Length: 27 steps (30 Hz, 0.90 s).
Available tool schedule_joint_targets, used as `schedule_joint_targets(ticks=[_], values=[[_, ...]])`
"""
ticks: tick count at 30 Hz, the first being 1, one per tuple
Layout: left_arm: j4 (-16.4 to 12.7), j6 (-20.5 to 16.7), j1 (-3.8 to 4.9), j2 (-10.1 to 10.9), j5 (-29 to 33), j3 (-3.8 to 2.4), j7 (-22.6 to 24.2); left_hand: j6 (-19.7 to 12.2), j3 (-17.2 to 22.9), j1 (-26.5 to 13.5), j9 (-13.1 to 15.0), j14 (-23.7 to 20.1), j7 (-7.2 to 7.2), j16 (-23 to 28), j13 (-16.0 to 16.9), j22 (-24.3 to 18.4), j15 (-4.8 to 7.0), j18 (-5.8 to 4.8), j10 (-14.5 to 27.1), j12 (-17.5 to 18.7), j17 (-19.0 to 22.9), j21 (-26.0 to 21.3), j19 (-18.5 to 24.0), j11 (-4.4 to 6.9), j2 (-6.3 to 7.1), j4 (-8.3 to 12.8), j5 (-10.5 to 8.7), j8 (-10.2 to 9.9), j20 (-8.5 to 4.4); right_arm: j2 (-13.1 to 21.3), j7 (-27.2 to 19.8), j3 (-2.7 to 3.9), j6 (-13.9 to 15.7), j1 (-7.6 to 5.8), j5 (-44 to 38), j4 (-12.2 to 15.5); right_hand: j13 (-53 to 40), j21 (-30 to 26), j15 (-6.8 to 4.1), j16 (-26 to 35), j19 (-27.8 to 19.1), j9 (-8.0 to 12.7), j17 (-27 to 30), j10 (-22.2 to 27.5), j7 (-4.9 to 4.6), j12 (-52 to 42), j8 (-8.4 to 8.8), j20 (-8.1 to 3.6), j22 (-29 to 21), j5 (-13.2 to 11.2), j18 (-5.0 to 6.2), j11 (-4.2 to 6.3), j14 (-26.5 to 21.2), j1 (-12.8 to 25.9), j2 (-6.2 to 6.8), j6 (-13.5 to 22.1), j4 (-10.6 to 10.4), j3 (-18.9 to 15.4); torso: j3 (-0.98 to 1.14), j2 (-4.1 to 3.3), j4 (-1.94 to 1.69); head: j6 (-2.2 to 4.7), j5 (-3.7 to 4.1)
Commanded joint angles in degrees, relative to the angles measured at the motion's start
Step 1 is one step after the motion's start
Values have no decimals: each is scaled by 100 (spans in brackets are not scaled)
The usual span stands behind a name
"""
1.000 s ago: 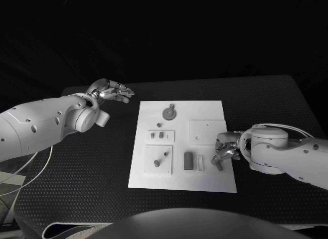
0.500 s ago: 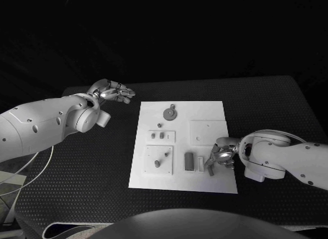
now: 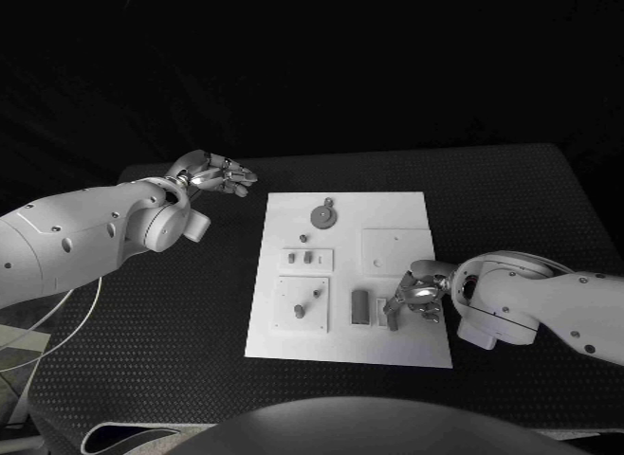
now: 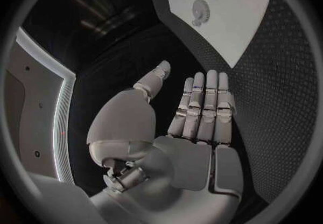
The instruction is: Assemble the parts on the task board
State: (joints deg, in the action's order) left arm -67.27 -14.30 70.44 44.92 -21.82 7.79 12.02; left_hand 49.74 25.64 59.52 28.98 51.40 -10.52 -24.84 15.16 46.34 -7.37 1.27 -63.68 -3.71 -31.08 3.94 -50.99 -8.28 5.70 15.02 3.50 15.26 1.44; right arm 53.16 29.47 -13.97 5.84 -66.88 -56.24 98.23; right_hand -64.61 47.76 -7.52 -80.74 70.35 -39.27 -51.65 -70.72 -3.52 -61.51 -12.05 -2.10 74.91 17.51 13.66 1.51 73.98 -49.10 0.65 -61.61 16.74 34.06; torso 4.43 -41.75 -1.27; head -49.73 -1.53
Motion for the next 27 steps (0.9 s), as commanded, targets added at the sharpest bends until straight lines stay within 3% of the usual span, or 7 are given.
schedule_joint_targets(ticks=[1, 9, 27], values=[[-15, 67, 4, 2, 22, -2, 28, -34, -1, -47, -8, 54, 15, 24, -8, -6, 1, 63, 13, -30, -10, 13, -22, 9, -10, -34, -27, 37, 21, 11, 23, -4, 326, 9, 27, 20, 9, 11, -30, -30, 55, -6, -5, -20, -108, -20, -39, -4, 107, 24, 134, 29, 3, -124, -110, 67, -36, 11, 2, 2, 1, -5, -6], [-12, 71, 4, -1, 22, -2, 25, -34, 1, -47, -9, 55, 16, 27, -9, -7, 1, 63, 13, -30, -14, 13, -23, 9, -11, -35, -27, 38, 21, 15, 11, -2, 443, 8, 27, 45, 10, 11, -34, -32, 61, -2, -6, -20, -105, -21, -40, -13, 106, 25, 134, 32, 3, -122, -90, 62, -32, 20, 7, 3, 4, -17, -14], [-26, 76, 5, 5, 22, -2, 21, -34, 1, -48, -11, 57, 16, 34, -10, -8, 1, 63, 12, -30, -22, 14, -22, 9, -10, -38, -27, 40, 22, -56, 62, 1, 396, -6, 387, 35, 11, 9, -38, -35, 71, 7, -8, -20, -103, -23, -38, -23, 102, 24, 134, 35, 3, -98, -63, 60, -46, 27, 3, 1, -1, -27, -25]])
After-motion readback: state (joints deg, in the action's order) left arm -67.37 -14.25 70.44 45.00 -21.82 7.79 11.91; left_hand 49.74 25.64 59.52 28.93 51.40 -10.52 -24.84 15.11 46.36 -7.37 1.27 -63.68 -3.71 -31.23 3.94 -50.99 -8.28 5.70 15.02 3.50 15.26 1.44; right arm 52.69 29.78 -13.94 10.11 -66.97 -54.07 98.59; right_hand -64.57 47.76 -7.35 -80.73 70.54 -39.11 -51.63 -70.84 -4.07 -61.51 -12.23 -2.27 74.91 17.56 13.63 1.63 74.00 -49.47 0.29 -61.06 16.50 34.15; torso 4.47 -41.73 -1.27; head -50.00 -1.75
